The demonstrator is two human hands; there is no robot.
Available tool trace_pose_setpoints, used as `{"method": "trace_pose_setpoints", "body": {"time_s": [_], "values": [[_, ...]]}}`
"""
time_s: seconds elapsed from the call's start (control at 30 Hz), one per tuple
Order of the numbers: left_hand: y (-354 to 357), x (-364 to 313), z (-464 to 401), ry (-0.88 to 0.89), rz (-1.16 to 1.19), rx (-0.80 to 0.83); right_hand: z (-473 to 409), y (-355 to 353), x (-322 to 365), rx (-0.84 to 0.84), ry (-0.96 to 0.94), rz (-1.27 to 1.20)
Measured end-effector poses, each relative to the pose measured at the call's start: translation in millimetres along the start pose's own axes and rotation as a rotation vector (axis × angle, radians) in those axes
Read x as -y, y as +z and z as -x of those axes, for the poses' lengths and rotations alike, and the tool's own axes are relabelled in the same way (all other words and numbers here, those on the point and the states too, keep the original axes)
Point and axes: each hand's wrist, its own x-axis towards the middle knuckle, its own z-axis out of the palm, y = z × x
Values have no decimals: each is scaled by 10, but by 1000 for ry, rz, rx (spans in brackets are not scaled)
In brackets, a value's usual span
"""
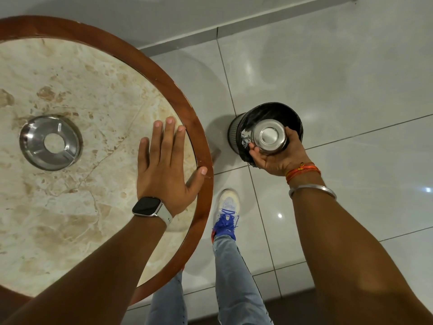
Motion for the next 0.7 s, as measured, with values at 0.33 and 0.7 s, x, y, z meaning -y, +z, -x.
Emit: {"method": "trace_pose_setpoints", "body": {"time_s": [0.33, 0.7], "values": [[8, 7, 10, -7, 18, -8, 56, 58, 52, 20, -44, 21], [-101, -312, -47, 82, 132, -65, 326, 15, 6, 107, -69, -33]]}}
